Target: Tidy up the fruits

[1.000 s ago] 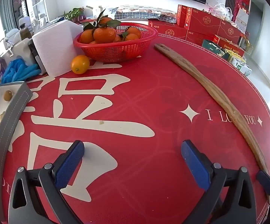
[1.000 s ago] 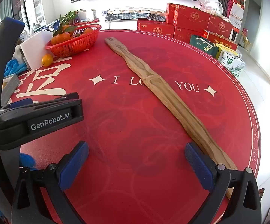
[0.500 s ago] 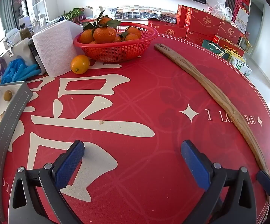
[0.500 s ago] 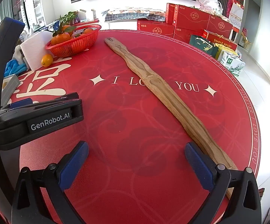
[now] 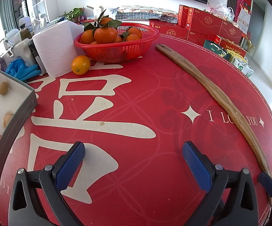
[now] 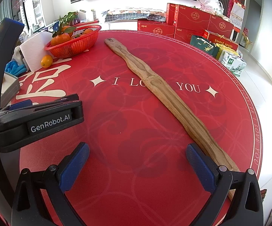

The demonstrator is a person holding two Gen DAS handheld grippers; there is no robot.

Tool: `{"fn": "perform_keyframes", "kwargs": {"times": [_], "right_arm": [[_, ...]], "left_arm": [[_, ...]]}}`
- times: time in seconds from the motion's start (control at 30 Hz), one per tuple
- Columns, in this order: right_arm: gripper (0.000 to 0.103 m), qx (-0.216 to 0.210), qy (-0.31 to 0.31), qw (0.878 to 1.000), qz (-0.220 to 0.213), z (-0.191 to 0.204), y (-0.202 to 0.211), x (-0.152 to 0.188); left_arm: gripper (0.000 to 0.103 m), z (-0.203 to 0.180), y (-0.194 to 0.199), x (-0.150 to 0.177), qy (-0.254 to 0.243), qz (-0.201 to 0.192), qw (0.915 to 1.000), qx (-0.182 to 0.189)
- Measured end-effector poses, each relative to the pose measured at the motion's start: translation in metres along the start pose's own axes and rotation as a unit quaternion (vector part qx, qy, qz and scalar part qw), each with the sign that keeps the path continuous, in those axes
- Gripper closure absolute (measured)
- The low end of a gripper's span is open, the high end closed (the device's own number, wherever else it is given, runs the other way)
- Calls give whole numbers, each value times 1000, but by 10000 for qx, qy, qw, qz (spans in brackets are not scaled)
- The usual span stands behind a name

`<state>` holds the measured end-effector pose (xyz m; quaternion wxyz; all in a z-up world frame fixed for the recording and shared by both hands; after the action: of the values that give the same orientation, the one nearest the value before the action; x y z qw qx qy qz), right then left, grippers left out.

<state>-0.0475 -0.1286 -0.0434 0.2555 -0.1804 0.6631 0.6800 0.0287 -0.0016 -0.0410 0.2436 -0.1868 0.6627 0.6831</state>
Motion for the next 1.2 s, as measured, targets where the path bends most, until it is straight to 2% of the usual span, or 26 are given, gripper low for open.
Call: {"fn": "perform_keyframes", "kwargs": {"times": [1.2], "right_arm": [[0,16,-18,10000,0,0,2,2]], "left_arm": [[0,0,1,1,-4,1,10000,-1]]}}
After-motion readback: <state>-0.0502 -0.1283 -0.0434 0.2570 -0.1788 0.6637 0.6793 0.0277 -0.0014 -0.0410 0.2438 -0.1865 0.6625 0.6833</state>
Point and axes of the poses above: each gripper's, at about its wrist camera, not at the fingertips, and y roughly against the way its jaws point, z to its left, x to its underside, the point moved 5 cm from there along -y, roughly the way its jaws point, and after that the axes turned 4 degrees about -x, right-handed, at the moved point
